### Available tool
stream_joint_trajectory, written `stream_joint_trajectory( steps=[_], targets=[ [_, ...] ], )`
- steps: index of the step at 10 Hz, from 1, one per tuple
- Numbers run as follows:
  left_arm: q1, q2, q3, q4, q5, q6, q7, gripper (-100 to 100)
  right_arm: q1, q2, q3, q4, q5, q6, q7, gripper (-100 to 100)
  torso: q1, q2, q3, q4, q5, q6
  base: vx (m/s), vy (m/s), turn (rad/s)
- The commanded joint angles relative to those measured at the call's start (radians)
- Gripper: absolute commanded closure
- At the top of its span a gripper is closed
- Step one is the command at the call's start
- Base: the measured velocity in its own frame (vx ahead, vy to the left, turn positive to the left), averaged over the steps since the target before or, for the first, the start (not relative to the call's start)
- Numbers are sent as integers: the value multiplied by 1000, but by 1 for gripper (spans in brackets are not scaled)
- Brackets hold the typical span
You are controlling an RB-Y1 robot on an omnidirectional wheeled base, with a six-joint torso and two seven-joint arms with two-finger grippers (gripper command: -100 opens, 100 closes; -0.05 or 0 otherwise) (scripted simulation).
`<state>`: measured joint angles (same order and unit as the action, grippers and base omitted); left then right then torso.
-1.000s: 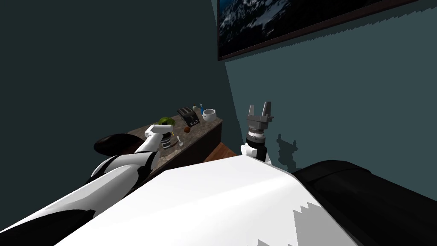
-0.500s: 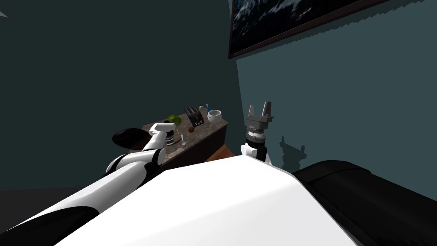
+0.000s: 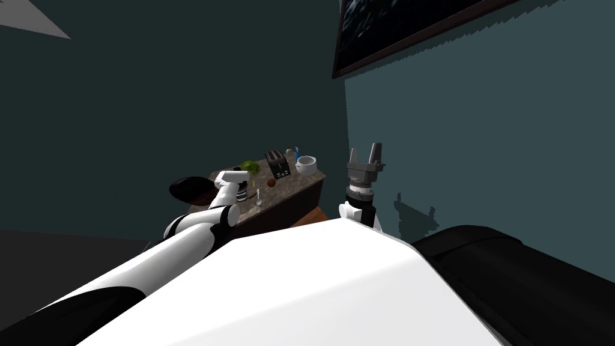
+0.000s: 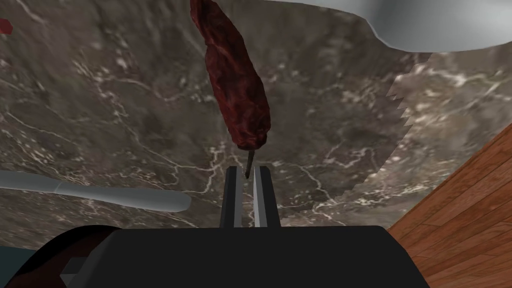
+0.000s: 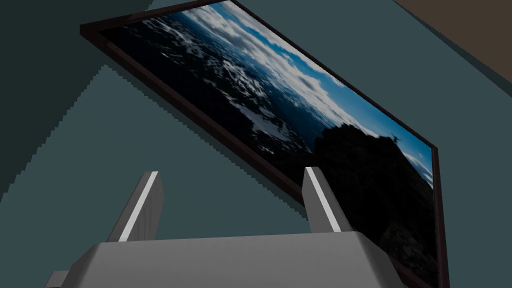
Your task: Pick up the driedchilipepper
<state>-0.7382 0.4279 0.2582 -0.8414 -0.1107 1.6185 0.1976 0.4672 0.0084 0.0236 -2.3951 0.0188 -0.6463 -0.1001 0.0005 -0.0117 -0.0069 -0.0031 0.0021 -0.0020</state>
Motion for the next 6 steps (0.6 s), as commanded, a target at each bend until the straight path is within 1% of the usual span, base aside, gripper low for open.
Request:
stream_joint_trajectory(
  steps=[1,2,3,4,5,6],
  targets=[
    [12,-31,48,-47,-50,6,-50,100,0,0,0,0,0,0,0,0,0,0,0,0,0,0,120,-104,373],
    [12,-31,48,-47,-74,6,-79,100,0,0,0,0,0,0,0,0,0,-1,-1,0,0,-1,58,-54,86],
    [12,-31,48,-47,-74,6,-86,100,0,0,0,0,0,0,0,0,3,1,1,0,0,1,2,-2,-53],
    [-4,-80,97,-63,-119,-11,-126,100,0,0,0,0,0,0,0,0,6,4,2,1,1,1,59,-61,337],
    [-4,-80,119,-63,-145,-11,-154,100,0,0,0,0,0,0,0,0,3,3,2,1,0,-1,91,-91,373],
    [-4,-80,119,-63,-160,-11,-177,100,0,0,0,0,0,0,0,0,3,2,1,0,0,-1,55,-61,77]
  ],
)
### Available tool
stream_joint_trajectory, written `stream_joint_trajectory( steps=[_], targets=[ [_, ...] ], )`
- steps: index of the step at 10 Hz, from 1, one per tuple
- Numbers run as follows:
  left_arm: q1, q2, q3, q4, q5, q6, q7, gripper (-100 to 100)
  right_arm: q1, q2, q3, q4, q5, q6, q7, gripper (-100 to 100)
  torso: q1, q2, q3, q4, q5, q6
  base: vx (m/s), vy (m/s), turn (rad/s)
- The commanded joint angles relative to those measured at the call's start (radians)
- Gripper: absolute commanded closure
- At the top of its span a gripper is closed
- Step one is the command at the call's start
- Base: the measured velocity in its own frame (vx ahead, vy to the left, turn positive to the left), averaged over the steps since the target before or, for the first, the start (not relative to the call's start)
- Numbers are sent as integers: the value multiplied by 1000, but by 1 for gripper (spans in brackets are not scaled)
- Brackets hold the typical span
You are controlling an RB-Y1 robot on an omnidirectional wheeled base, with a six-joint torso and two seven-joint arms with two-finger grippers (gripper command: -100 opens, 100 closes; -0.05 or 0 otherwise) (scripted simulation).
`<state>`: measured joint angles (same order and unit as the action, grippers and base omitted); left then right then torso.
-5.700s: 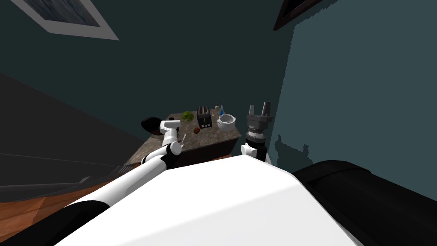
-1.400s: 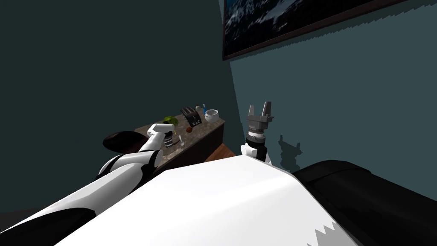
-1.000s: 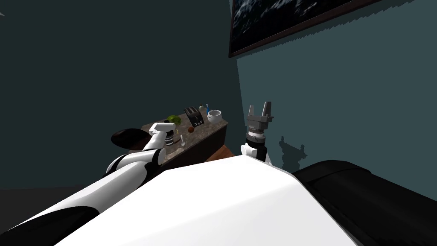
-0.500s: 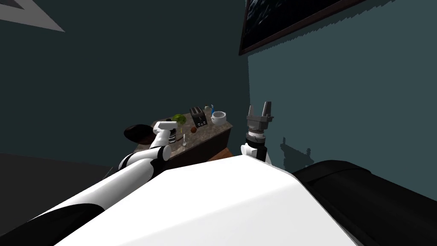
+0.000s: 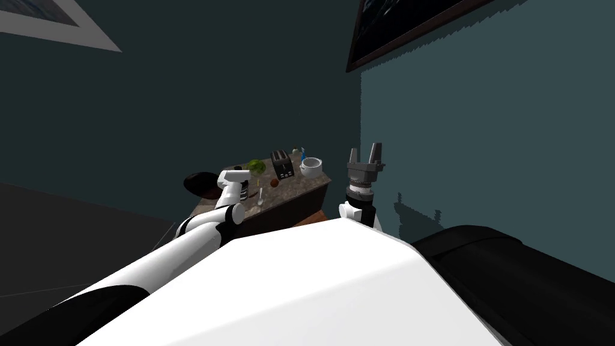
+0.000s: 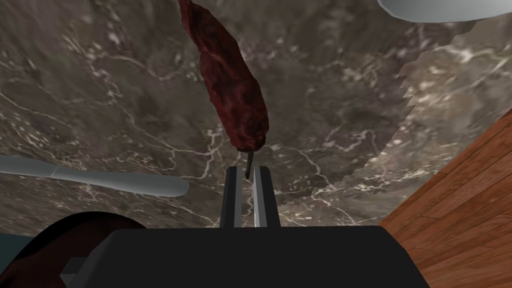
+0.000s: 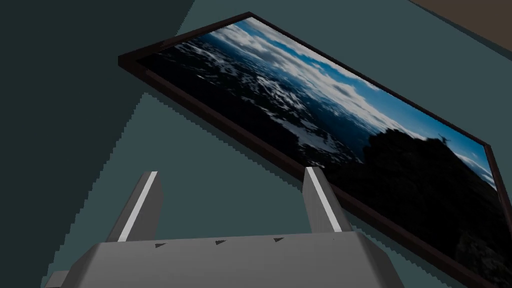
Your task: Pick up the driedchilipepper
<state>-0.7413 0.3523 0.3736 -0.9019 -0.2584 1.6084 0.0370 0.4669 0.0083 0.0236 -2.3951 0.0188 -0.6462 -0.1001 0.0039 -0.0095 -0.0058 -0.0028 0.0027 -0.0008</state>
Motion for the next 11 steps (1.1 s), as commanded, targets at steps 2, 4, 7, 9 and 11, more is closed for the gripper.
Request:
stream_joint_trajectory(
  steps=[2,4,7,9,11],
  targets=[
    [-17,-54,75,-18,-79,-18,-75,100,0,0,0,0,0,0,0,0,-3,-1,-1,-1,0,-1,84,-120,312],
    [-33,-102,120,-34,-134,-36,-133,100,0,0,0,0,0,0,0,0,-1,-1,0,0,-1,0,70,-80,227],
    [-49,-149,192,-50,-220,-53,-223,100,0,0,0,0,0,0,0,0,0,-1,0,0,0,1,65,-92,242],
    [-49,-152,217,-50,-273,-53,-278,100,0,0,0,0,0,0,0,0,-2,-1,-1,0,-1,-1,54,-100,192],
    [-65,-201,265,-66,-319,-70,-329,100,0,0,0,0,0,0,0,0,3,1,1,1,0,1,38,-61,136]
  ],
)
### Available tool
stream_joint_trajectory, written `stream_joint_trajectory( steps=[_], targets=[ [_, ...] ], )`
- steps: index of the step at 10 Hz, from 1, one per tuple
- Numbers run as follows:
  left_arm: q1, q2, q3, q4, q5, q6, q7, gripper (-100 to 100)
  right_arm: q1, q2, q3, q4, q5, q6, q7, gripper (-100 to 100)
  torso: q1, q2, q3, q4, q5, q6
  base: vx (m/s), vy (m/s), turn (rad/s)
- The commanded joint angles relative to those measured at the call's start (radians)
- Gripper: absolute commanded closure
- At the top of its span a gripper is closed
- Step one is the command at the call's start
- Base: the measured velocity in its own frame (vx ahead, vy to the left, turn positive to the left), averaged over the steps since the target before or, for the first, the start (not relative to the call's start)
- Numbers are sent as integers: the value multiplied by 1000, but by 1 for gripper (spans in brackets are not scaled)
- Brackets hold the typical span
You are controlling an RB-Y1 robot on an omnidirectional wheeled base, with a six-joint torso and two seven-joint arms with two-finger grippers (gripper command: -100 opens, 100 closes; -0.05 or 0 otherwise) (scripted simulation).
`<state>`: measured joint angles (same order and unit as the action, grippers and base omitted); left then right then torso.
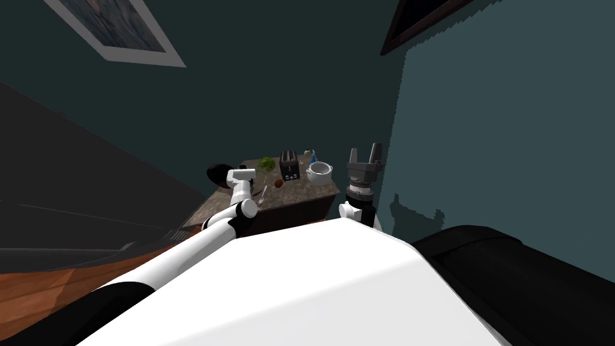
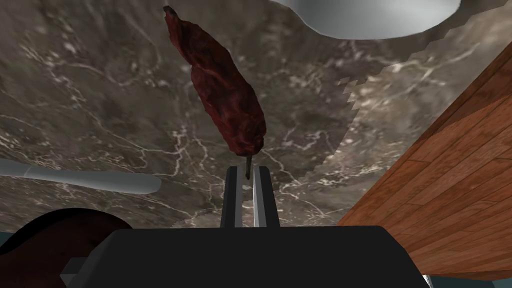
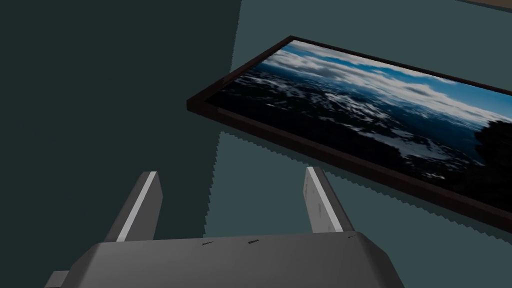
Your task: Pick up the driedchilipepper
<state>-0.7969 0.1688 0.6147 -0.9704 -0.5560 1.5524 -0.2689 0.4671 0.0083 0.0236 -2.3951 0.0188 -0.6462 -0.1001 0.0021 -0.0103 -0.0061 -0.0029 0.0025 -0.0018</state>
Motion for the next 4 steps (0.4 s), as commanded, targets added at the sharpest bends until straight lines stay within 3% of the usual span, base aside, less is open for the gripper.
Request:
stream_joint_trajectory(
  steps=[1,2,3,4],
  targets=[
    [-9,-18,47,3,-50,-14,-50,100,0,0,0,0,0,0,0,0,0,0,0,0,0,0,69,-127,409],
    [-9,-18,47,3,-62,-14,-77,100,0,0,0,0,0,0,0,0,0,0,0,0,-1,-1,22,-62,98],
    [-10,-13,43,7,-51,-14,-56,100,0,0,0,0,0,0,0,0,3,1,1,0,0,1,4,-17,-4],
    [-10,-13,44,8,-53,-15,-62,0,0,0,0,0,0,0,0,0,5,2,1,1,1,2,0,0,0]
  ],
)
